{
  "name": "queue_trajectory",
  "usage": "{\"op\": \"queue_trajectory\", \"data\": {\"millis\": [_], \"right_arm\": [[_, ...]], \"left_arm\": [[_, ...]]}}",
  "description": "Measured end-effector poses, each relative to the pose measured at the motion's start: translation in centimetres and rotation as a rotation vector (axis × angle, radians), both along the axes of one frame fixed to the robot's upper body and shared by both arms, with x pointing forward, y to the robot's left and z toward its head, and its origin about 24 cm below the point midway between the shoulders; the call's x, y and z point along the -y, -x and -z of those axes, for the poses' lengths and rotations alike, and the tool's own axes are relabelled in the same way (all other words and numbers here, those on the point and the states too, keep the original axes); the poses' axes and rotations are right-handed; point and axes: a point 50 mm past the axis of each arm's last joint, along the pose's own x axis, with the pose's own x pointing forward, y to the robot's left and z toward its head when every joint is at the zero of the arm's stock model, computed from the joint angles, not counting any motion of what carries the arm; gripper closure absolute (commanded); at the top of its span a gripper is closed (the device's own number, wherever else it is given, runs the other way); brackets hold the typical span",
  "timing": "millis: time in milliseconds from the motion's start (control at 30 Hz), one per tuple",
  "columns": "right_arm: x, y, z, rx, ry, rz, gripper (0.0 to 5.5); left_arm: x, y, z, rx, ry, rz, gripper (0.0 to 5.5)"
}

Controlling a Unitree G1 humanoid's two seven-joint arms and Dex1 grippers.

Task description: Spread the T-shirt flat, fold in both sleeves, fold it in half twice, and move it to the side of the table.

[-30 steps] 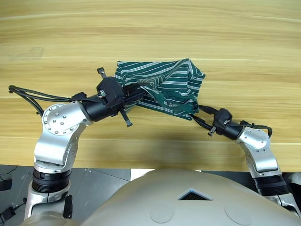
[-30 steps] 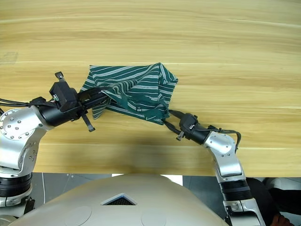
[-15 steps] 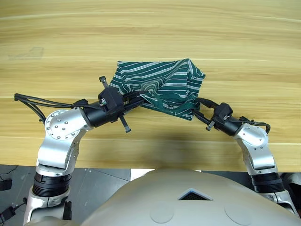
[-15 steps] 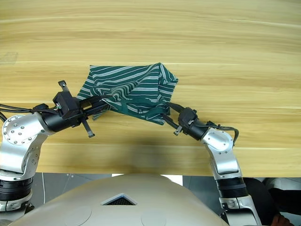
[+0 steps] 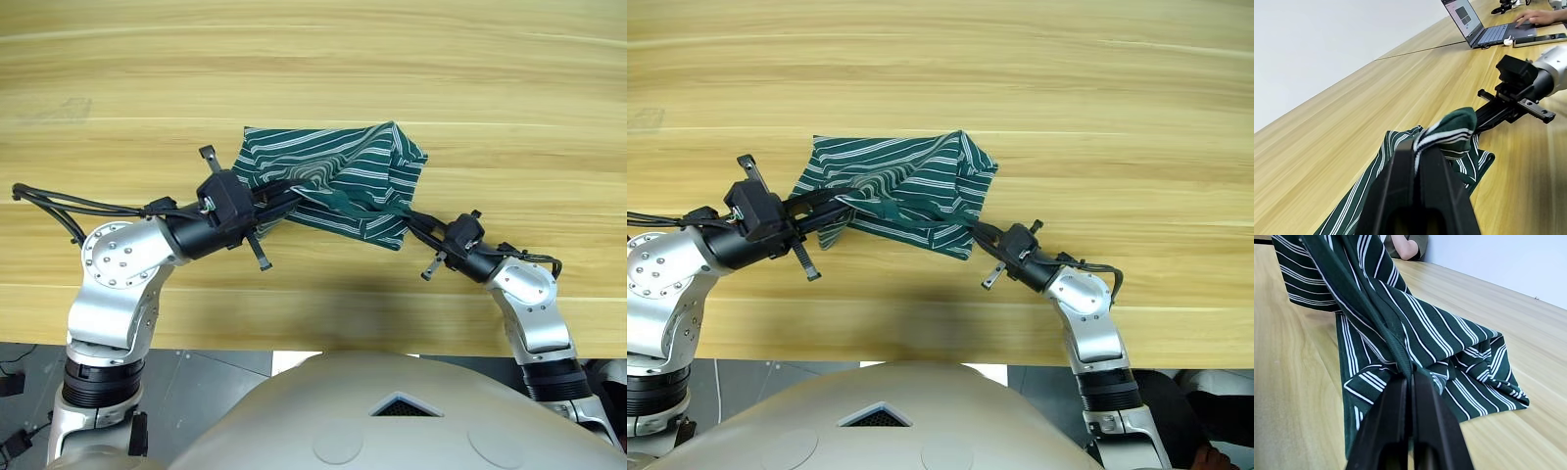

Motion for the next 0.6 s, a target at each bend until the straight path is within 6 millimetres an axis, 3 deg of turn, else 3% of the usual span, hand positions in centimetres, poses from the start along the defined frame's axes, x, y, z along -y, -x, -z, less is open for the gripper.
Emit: {"op": "queue_trajectory", "data": {"millis": [133,233,333,467,600], "right_arm": [[0.2,-1.0,-0.8,0.044,-0.002,-0.008,5.44],[1.0,-3.9,-4.5,0.176,-0.032,-0.019,5.44],[2.0,-6.9,-8.6,0.286,-0.033,-0.014,5.44],[2.9,-10.5,-16.9,0.494,-0.013,-0.008,5.44],[3.6,-11.8,-21.1,0.575,0.060,-0.025,5.44]], "left_arm": [[-0.2,-0.6,0.2,0.006,-0.019,-0.030,5.50],[-0.7,-2.4,-0.5,0.063,-0.051,-0.076,5.50],[-1.2,-4.4,-3.0,0.170,-0.056,-0.129,5.50],[-1.9,-7.9,-9.2,0.358,-0.069,-0.211,5.50],[-1.9,-9.8,-12.7,0.392,-0.093,-0.259,5.50]]}}
